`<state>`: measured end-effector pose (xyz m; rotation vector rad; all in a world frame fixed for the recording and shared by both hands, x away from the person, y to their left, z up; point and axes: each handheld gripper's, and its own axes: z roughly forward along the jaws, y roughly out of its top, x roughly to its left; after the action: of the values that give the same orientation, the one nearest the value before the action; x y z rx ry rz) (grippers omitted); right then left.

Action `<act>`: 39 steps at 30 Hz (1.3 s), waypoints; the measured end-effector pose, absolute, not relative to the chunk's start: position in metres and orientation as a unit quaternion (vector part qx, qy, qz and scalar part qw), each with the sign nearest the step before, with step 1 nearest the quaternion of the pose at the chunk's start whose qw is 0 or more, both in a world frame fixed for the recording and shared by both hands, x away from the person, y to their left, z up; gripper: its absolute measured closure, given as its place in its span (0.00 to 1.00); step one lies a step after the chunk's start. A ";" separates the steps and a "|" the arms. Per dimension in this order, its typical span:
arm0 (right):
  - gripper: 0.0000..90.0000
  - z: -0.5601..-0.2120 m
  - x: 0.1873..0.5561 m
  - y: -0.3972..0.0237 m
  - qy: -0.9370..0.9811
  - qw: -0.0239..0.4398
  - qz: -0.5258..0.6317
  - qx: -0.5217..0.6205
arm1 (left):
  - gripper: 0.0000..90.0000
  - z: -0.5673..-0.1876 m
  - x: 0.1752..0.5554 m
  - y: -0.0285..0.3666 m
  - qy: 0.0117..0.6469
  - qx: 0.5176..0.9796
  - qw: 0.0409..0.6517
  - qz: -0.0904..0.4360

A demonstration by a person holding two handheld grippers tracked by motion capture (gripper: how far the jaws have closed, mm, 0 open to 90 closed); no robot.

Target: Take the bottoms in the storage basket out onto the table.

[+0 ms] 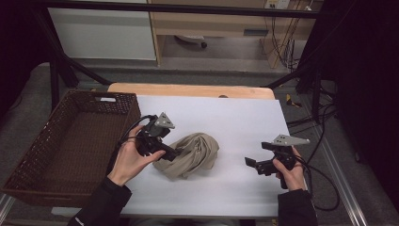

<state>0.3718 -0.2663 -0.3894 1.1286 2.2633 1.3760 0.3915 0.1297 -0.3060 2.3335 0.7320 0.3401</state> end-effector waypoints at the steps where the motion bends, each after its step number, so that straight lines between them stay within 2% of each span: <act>1: 0.00 -0.389 0.372 -0.266 0.779 0.131 0.474 0.389 | 0.16 -0.305 0.391 0.131 0.281 0.890 0.333 0.131; 39: 0.00 -0.387 0.371 -0.268 0.778 0.133 0.474 0.391 | 0.15 -0.301 0.370 0.203 0.320 0.860 0.365 0.161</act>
<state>0.3708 -0.2676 -0.3873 1.1341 2.2553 1.3740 0.3701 0.2034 -0.3014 2.2111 0.8227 0.4135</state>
